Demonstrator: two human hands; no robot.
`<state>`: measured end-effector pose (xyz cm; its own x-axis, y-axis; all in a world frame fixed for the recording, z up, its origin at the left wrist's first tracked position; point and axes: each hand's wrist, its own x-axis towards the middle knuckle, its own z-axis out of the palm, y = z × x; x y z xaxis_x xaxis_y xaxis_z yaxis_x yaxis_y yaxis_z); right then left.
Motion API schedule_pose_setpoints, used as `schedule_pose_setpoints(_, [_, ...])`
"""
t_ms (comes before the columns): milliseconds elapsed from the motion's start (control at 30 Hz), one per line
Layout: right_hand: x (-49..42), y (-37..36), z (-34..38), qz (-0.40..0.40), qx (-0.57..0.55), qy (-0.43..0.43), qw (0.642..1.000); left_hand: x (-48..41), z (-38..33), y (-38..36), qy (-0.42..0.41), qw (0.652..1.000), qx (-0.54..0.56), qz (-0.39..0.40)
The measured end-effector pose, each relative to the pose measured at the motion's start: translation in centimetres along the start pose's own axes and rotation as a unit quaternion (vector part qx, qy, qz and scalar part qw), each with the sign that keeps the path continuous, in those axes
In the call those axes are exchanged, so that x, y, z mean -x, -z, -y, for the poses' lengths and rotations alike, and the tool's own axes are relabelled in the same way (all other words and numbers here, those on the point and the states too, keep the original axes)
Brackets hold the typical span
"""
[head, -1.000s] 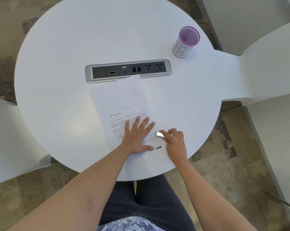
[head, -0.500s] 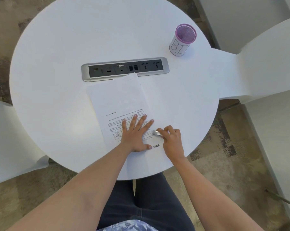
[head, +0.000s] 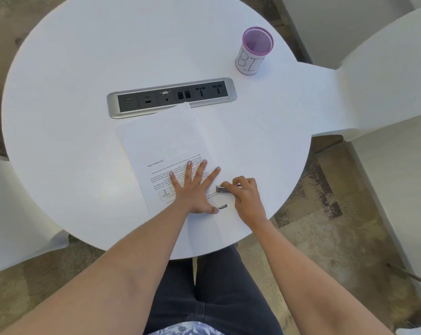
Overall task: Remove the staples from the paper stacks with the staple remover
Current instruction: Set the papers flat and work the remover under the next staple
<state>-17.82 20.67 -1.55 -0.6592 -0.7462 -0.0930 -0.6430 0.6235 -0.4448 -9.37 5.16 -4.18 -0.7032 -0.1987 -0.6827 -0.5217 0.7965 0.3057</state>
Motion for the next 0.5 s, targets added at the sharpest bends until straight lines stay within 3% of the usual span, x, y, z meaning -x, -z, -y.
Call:
schedule_pose_setpoints(200, [0.1, 0.2, -0.3, -0.030, 0.021, 0.055, 0.998, -0.1, 0.0, 0.1, -0.001, 1.000, 0.006, 0.012])
schedule_pose_setpoints(500, [-0.7, 0.4, -0.4, -0.042, 0.127, 0.283, 0.950, -0.2, -0.1, 0.2, 0.005, 1.000, 0.004, 0.024])
